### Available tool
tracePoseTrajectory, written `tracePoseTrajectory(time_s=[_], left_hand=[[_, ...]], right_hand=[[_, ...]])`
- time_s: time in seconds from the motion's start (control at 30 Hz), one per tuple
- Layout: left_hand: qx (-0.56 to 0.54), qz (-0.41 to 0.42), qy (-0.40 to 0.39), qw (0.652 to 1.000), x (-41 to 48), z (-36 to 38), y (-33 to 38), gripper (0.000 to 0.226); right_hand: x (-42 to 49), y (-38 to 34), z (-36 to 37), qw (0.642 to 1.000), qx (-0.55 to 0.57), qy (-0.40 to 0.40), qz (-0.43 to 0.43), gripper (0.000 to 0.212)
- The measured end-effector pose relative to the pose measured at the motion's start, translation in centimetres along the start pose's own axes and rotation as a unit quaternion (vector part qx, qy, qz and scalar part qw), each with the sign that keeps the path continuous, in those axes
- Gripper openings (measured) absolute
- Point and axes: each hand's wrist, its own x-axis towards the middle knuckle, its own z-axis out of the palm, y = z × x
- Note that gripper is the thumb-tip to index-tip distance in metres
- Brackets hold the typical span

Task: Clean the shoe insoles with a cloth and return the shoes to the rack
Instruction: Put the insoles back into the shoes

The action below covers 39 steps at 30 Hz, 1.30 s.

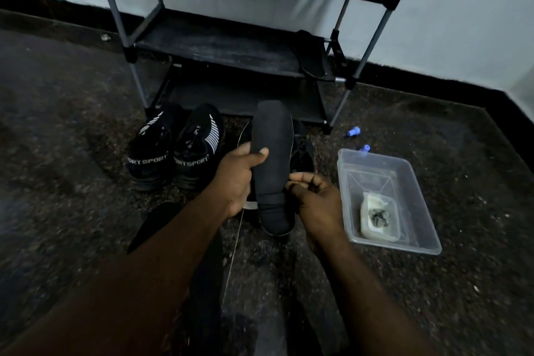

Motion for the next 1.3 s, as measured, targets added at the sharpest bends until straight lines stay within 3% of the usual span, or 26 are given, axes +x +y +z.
tracePoseTrajectory(time_s=[0.03,0.13,0.27,0.43,0.57,0.73,0.8,0.93,1.0,1.13,1.3], left_hand=[[0.008,0.012,0.014,1.000,0.2,0.1,0.0,0.021],[0.019,0.039,0.077,0.996,1.4,0.3,0.5,0.021],[0.007,0.055,0.128,0.990,4.7,0.9,2.0,0.019],[0.024,0.078,0.094,0.992,8.3,3.0,4.8,0.019],[0.122,0.087,0.087,0.985,11.6,4.2,6.4,0.055],[0.121,0.070,0.086,0.986,15.6,5.7,8.2,0.082],[0.131,0.069,0.084,0.985,16.9,6.0,8.9,0.079],[0.186,0.065,0.086,0.977,18.9,6.2,9.6,0.040],[0.180,0.071,0.096,0.976,19.6,6.2,9.5,0.034],[0.171,0.087,0.101,0.976,19.8,5.9,8.8,0.052],[0.162,0.096,0.054,0.981,17.1,4.7,7.4,0.070]], right_hand=[[0.4,-0.1,0.1,1.000,0.004,0.003,-0.005,0.009],[0.6,-0.1,0.3,1.000,-0.026,-0.014,-0.005,0.020],[0.0,0.8,0.8,0.997,0.029,-0.069,0.016,0.022],[4.5,-1.3,2.7,0.995,0.095,0.015,-0.001,0.022],[10.3,-4.4,4.5,0.993,0.119,-0.009,-0.003,0.021],[18.7,-7.0,6.3,0.992,0.127,0.017,-0.013,0.025],[21.2,-7.8,6.8,0.994,0.108,0.025,-0.025,0.019],[25.0,-9.0,7.7,0.998,0.024,0.043,-0.048,0.031],[26.3,-9.4,8.0,0.996,0.004,0.059,-0.061,0.034],[27.4,-9.0,8.7,0.992,-0.050,0.058,-0.096,0.033],[21.9,-7.6,7.4,0.979,-0.102,0.096,-0.147,0.025]])
